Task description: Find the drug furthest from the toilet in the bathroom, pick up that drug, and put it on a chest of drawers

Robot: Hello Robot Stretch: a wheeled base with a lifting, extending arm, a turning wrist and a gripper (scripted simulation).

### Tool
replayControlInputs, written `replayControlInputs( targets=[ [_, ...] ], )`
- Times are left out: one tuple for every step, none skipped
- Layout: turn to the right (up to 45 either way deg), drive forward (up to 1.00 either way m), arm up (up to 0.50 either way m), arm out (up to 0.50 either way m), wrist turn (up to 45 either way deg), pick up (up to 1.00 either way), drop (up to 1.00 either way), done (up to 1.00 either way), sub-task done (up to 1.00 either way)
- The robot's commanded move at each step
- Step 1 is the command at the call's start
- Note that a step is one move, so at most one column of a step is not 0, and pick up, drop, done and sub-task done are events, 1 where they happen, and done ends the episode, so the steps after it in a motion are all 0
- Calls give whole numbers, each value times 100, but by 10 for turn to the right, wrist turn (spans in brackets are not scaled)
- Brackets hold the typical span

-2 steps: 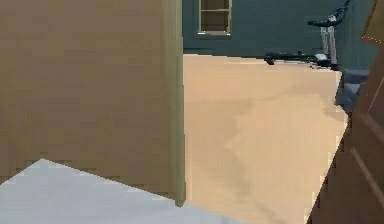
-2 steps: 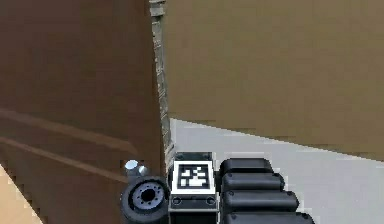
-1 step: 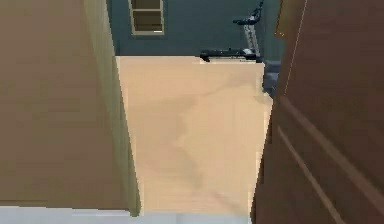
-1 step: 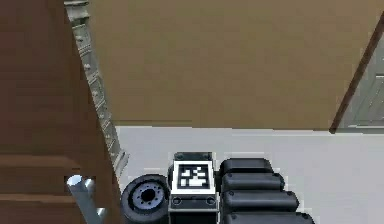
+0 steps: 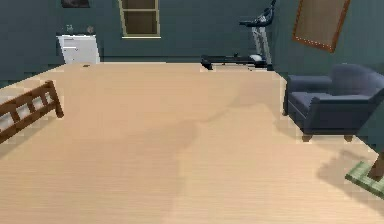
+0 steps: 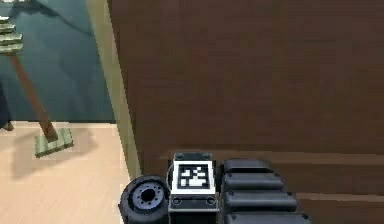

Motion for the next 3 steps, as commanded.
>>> replayControlInputs(
  targets=[
    [0,40,0,0,0,0,0,0,0],
    [-300,0,0,0,0,0,0,0,0],
    [0,100,0,0,0,0,0,0,0]
  ],
)
